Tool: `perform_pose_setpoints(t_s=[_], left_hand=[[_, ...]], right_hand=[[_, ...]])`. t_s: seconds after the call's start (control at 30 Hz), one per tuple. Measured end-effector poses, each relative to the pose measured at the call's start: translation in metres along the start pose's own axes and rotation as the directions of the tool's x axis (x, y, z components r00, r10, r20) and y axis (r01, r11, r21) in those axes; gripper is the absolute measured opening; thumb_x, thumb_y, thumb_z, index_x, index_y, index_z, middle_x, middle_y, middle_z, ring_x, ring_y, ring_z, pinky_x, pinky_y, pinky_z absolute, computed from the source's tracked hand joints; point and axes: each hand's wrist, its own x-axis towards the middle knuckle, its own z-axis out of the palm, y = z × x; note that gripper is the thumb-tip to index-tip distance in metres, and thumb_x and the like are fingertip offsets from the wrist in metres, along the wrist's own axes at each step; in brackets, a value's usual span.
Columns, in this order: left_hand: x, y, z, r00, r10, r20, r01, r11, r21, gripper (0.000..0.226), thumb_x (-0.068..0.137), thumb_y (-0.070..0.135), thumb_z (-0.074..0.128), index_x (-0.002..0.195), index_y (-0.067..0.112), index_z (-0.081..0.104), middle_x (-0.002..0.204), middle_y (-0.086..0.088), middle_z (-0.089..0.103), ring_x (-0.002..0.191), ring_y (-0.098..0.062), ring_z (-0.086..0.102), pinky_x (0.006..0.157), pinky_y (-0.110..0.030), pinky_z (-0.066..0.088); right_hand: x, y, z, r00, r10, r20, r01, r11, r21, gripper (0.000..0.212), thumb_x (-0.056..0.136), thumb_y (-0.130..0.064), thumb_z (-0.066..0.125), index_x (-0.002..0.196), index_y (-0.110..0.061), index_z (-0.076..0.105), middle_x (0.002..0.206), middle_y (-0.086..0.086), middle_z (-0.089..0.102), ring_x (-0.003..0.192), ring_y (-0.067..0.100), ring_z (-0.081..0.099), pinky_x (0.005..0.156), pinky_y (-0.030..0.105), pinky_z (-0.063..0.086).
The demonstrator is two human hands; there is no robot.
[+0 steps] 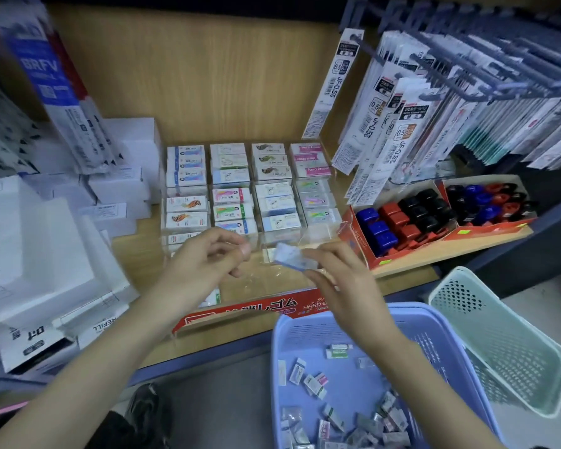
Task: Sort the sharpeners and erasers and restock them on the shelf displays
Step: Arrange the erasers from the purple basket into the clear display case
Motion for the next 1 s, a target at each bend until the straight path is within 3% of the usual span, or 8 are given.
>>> perform_pose_setpoints(t_s=[0.13, 0.3, 0.6, 0.7, 0.8, 0.87, 0.93, 1.0], left_hand=[[0.005, -0.003, -0.002, 0.998, -0.034, -0.047, 0.035, 0.999, 0.003, 0.011, 0.093, 0.027, 0.053, 0.094, 0.023, 0.063, 0.089, 0.007, 0.071, 0.068, -0.001, 0.065, 0.07, -0.029, 0.048], [0.007, -0.005, 0.004, 0.998, -0.066, -0.021, 0.067, 0.997, 0.032, 0.012, 0.093, 0.028, 0.053, 0.094, 0.023, 0.064, 0.084, 0.009, 0.071, 0.068, -0.001, 0.065, 0.069, -0.028, 0.048], [0.01, -0.008, 0.007, 0.998, -0.062, -0.006, 0.062, 0.998, 0.033, 0.011, 0.093, 0.027, 0.053, 0.092, 0.025, 0.064, 0.082, 0.013, 0.072, 0.068, -0.001, 0.065, 0.069, -0.028, 0.046], [0.008, -0.008, 0.009, 0.998, -0.056, 0.003, 0.056, 0.998, 0.032, 0.011, 0.093, 0.026, 0.054, 0.091, 0.023, 0.064, 0.081, 0.009, 0.072, 0.066, -0.001, 0.065, 0.069, -0.027, 0.046], [0.005, -0.005, 0.009, 0.999, -0.034, 0.001, 0.034, 0.999, 0.038, 0.009, 0.092, 0.024, 0.056, 0.09, 0.023, 0.064, 0.082, 0.008, 0.072, 0.069, -0.004, 0.065, 0.074, -0.029, 0.046], [-0.004, -0.001, 0.017, 0.999, 0.019, 0.038, -0.021, 0.999, 0.047, 0.007, 0.091, 0.019, 0.058, 0.088, 0.022, 0.064, 0.084, 0.006, 0.07, 0.073, -0.006, 0.064, 0.074, -0.023, 0.047], [-0.018, -0.001, 0.035, 0.977, 0.112, 0.179, -0.128, 0.988, 0.08, 0.007, 0.089, 0.017, 0.06, 0.089, 0.022, 0.065, 0.086, 0.006, 0.068, 0.077, -0.008, 0.063, 0.073, -0.018, 0.048], [-0.034, -0.011, 0.057, 0.919, 0.141, 0.368, -0.204, 0.969, 0.141, 0.006, 0.09, 0.021, 0.061, 0.093, 0.025, 0.064, 0.086, 0.011, 0.066, 0.08, -0.007, 0.062, 0.075, -0.018, 0.047]], right_hand=[[-0.002, 0.042, -0.029, 0.989, 0.146, -0.021, -0.147, 0.972, -0.183, 0.016, 0.085, -0.006, 0.064, 0.1, -0.005, 0.068, 0.101, 0.01, 0.061, 0.077, 0.027, 0.063, 0.059, 0.032, 0.05], [0.022, 0.056, -0.017, 0.996, 0.006, 0.092, 0.037, 0.886, -0.463, 0.017, 0.066, -0.003, 0.08, 0.08, -0.008, 0.072, 0.082, 0.005, 0.068, 0.068, 0.03, 0.054, 0.055, 0.033, 0.045], [0.048, 0.055, 0.009, 0.978, 0.136, 0.158, 0.009, 0.729, -0.685, 0.033, 0.033, 0.008, 0.081, 0.042, -0.011, 0.055, 0.042, 0.006, 0.048, 0.06, 0.028, 0.051, 0.053, 0.031, 0.041], [0.056, 0.043, 0.006, 0.937, 0.226, 0.266, 0.064, 0.638, -0.768, 0.018, 0.051, -0.003, 0.081, 0.058, -0.012, 0.067, 0.057, 0.008, 0.059, 0.077, 0.029, 0.053, 0.068, 0.036, 0.043], [0.046, 0.047, -0.005, 0.91, 0.235, 0.34, 0.006, 0.815, -0.58, 0.02, 0.089, -0.023, 0.06, 0.105, -0.013, 0.067, 0.105, 0.005, 0.066, 0.109, 0.027, 0.043, 0.088, 0.038, 0.035], [0.021, 0.039, -0.021, 0.953, 0.155, 0.258, -0.08, 0.957, -0.278, 0.026, 0.091, -0.025, 0.06, 0.112, -0.011, 0.065, 0.113, 0.003, 0.064, 0.108, 0.024, 0.044, 0.089, 0.036, 0.039], [-0.015, 0.034, -0.038, 0.988, 0.105, 0.111, -0.092, 0.989, -0.115, 0.026, 0.091, -0.025, 0.057, 0.11, -0.01, 0.066, 0.111, 0.001, 0.063, 0.102, 0.02, 0.046, 0.088, 0.027, 0.038], [-0.058, 0.041, -0.052, 0.969, 0.216, 0.118, -0.21, 0.976, -0.063, 0.029, 0.092, -0.028, 0.051, 0.111, -0.012, 0.065, 0.111, -0.002, 0.06, 0.104, 0.015, 0.046, 0.085, 0.022, 0.034]])
